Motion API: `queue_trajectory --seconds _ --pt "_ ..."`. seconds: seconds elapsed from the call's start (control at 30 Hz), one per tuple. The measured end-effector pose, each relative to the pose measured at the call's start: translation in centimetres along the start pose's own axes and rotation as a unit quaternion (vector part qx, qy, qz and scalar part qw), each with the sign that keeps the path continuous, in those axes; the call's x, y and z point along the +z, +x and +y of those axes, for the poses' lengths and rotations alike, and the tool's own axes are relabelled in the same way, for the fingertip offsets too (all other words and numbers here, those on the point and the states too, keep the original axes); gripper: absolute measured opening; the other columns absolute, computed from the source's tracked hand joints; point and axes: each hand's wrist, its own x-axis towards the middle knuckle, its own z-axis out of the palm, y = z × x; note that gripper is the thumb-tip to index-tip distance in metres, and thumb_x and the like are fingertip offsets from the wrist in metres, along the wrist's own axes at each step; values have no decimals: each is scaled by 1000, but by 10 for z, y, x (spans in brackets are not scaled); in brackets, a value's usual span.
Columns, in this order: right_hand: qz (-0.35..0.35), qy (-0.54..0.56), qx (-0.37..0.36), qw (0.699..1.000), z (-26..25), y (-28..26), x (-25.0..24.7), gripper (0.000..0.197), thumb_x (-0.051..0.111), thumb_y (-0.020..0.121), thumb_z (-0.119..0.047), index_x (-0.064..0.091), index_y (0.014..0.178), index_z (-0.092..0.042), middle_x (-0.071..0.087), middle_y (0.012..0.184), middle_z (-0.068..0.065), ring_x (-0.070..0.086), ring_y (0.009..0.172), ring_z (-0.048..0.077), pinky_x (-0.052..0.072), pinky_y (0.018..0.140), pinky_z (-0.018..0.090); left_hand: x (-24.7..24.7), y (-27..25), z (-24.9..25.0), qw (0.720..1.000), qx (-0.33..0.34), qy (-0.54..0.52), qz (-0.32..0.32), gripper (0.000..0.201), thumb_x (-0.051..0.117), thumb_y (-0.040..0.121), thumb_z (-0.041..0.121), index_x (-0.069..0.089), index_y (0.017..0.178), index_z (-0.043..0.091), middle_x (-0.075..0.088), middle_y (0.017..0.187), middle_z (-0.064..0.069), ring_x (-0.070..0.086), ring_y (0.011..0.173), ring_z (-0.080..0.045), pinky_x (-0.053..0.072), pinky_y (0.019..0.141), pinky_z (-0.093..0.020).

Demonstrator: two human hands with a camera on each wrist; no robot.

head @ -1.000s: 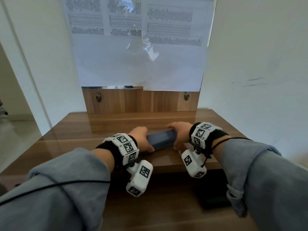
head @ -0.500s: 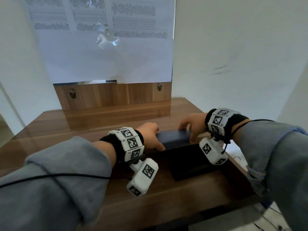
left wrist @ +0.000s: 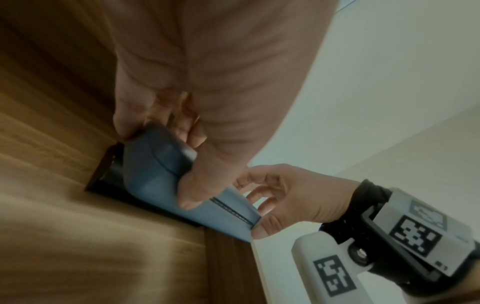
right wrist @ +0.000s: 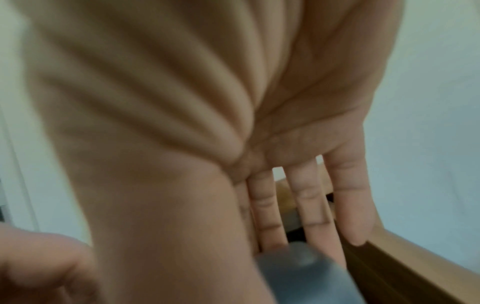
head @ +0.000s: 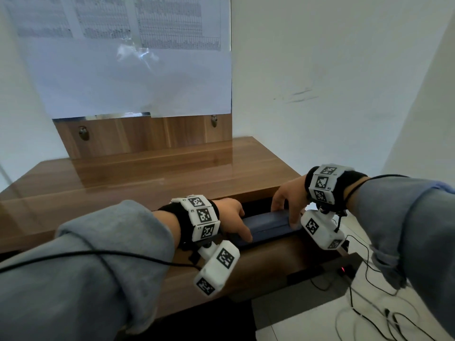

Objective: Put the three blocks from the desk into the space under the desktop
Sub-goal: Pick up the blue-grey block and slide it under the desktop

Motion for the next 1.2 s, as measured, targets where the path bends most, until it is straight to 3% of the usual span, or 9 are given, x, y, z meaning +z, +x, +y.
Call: queue_trajectory --seconds 0.07,0.23,0.33,0.57,0.7,0.83,0.93,1.13,1.2 --pt "-16 -15 -1 1000 3 3 6 67 80 74 -14 53 135 -20 57 121 -6 58 91 12 46 61 16 9 8 2 1000 0 3 -18 67 76 79 36 53 135 9 61 130 -8 62 109 -22 53 97 -35" --pt "-47 -59 -3 997 8 13 22 69 80 74 -18 52 136 -18 59 128 0 59 118 22 51 95 30 27 26 4 999 0 21 -50 58 78 75 38 63 125 12 67 119 -6 63 95 -18 55 87 -32" --pt "-56 -80 -6 995 11 23 29 70 81 72 -22 51 136 -19 61 130 2 63 114 24 52 89 28 33 35 4 997 2 36 -63 59 79 74 40 64 124 12 68 119 -5 65 102 -20 54 85 -30" --pt "-69 -169 -23 983 8 48 37 68 83 68 -31 56 127 -11 64 123 6 65 106 25 52 79 29 47 52 0 995 3 91 -46 63 81 67 48 65 114 9 69 112 -8 59 85 -17 55 84 -35" --pt "-84 -192 -21 977 4 56 38 62 83 69 -32 62 119 -4 65 100 7 63 85 22 48 68 26 50 58 1 993 7 110 -37 63 81 66 50 64 111 10 66 99 -5 59 83 -18 55 79 -35" --pt "-63 -215 -8 975 1 62 40 69 82 67 -38 58 124 -6 66 121 12 66 107 28 52 79 30 48 61 1 992 5 119 -30 63 81 66 50 61 111 10 60 95 -3 58 84 -19 54 76 -33" --pt "-50 -214 -5 975 0 66 40 68 81 68 -41 60 123 -6 67 122 13 66 108 28 53 83 30 47 62 -1 993 -6 118 -25 73 81 67 51 55 121 10 61 109 -7 61 98 -22 53 82 -34" --pt "-26 -204 -9 979 1 65 34 58 73 79 -36 59 124 -1 65 125 15 61 93 27 40 52 22 46 61 -6 994 -20 107 -19 71 76 71 54 55 122 8 53 99 -3 53 88 -19 49 79 -33" --pt "-12 -192 -18 981 -2 59 30 56 72 81 -33 59 124 0 64 125 15 62 98 28 40 53 23 44 59 -6 993 -13 115 -15 68 74 73 55 57 119 7 54 97 -4 54 86 -19 48 75 -33"
